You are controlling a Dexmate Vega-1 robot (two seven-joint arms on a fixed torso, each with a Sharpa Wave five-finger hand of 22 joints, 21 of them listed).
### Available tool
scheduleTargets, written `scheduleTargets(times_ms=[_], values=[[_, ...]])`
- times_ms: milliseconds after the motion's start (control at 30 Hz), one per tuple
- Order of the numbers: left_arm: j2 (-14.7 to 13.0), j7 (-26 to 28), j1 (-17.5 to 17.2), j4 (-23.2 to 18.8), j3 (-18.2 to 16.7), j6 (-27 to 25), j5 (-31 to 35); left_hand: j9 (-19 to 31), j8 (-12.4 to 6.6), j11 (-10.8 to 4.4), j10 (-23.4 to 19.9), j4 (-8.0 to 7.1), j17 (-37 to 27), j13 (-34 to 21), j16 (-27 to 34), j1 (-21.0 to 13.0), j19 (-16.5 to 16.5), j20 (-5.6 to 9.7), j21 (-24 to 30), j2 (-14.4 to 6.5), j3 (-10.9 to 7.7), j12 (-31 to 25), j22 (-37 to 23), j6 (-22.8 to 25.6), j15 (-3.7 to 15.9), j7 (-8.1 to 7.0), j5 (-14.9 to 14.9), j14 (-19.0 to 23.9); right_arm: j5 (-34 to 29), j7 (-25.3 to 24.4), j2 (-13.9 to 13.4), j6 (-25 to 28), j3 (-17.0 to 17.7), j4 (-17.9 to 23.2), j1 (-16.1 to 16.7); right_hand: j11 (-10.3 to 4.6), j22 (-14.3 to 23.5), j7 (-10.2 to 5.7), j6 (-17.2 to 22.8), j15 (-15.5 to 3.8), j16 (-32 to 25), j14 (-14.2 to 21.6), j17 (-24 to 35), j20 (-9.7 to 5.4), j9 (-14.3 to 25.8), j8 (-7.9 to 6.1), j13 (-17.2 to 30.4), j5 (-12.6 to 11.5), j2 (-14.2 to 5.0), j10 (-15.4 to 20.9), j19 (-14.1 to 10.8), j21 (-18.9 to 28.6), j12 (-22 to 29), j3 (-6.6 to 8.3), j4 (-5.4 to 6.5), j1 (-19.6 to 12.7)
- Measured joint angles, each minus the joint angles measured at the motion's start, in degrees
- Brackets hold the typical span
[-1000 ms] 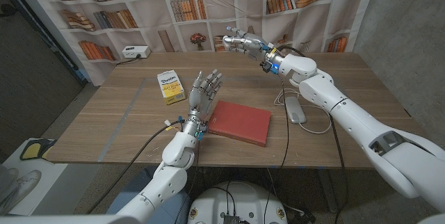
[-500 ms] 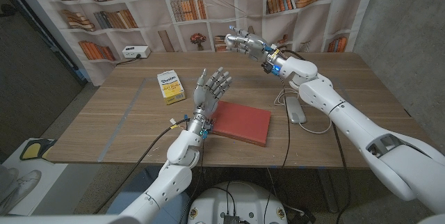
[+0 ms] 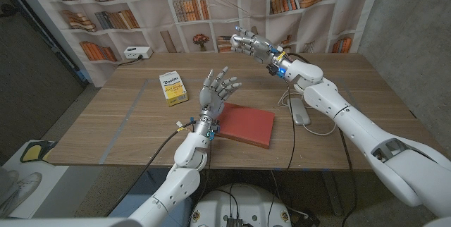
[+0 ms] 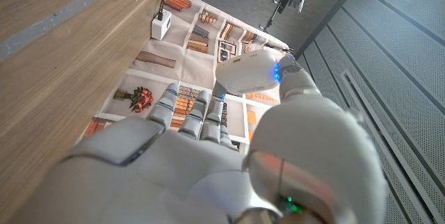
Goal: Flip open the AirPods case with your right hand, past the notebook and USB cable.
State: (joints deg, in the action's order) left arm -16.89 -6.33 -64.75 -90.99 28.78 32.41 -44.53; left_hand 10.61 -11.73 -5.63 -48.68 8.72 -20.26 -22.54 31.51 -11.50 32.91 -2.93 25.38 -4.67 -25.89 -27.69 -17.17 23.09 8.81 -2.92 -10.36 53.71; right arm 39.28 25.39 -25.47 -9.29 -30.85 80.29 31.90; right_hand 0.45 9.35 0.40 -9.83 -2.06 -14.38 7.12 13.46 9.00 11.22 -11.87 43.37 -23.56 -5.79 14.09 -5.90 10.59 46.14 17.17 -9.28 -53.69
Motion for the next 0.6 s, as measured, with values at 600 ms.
scheduleTargets(times_ms=[600], values=[[6.1,-1.6,0.1,1.6,1.1,0.0,-6.5,1.0,-0.35,-5.43,-11.3,1.31,-13.0,-13.3,19.4,-13.9,6.8,6.00,16.0,1.2,0.91,-12.6,-14.3,14.1,3.47,-0.06,0.0,8.1,3.1,3.0,1.5,-1.4,0.7,-2.6,0.8,-0.01,0.0,-0.30,0.3,0.00,0.0,0.0,0.0,-0.11,0.0,0.00,0.0,-0.6,-0.07,0.0,-0.5,0.0,0.0,0.00,0.00,0.1]])
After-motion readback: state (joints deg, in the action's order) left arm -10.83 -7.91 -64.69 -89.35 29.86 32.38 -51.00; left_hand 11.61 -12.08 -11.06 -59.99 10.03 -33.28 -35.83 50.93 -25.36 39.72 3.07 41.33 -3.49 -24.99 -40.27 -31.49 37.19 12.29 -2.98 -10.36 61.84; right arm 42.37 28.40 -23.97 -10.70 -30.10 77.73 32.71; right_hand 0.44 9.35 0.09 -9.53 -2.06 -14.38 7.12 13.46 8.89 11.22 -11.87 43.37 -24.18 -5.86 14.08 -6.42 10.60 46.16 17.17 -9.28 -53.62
